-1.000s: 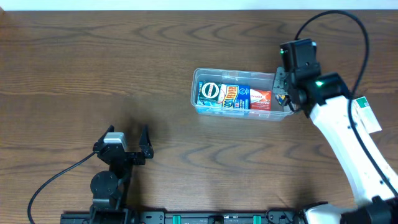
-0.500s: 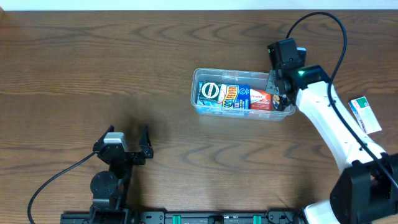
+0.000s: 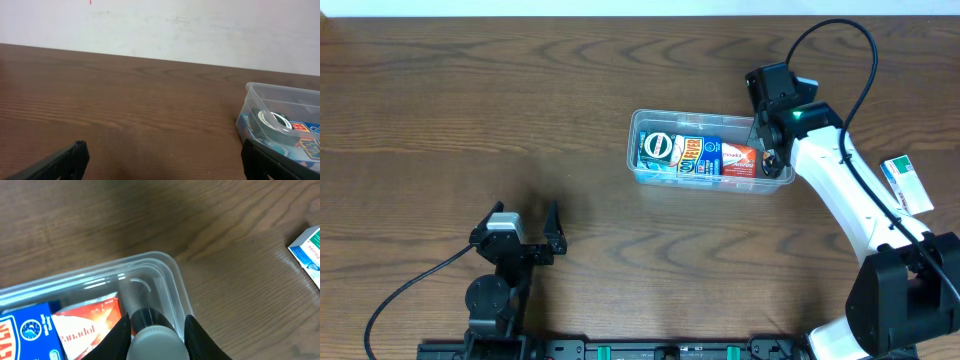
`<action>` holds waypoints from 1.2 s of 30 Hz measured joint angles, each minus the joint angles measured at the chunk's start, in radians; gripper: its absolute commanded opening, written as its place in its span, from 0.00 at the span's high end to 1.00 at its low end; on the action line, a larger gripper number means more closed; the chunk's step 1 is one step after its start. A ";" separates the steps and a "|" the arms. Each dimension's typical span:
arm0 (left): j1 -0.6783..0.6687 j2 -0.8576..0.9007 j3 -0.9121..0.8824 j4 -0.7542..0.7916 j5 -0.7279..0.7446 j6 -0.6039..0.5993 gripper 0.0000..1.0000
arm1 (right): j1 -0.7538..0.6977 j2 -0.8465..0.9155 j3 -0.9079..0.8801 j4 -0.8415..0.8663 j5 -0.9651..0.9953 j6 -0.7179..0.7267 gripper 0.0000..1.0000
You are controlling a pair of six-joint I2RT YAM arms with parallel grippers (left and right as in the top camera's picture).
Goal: Pack container
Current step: 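Lift the bottle and carry it to the container's right end, then lower the bottle into the container and open the right gripper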
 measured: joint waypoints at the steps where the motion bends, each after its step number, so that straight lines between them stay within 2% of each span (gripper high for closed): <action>1: 0.000 0.000 0.000 0.000 0.000 0.000 0.02 | 0.000 0.001 0.000 0.002 0.003 0.003 0.78; 26: 0.000 0.000 0.000 0.000 0.000 0.000 0.02 | 0.000 0.092 0.000 0.030 0.013 0.069 0.74; 30: 0.000 0.000 0.000 0.000 0.000 0.000 0.02 | 0.000 0.098 0.000 0.034 0.018 0.072 0.69; 36: 0.000 0.000 0.000 0.000 0.000 0.000 0.02 | 0.000 0.102 0.000 0.032 0.010 0.077 0.57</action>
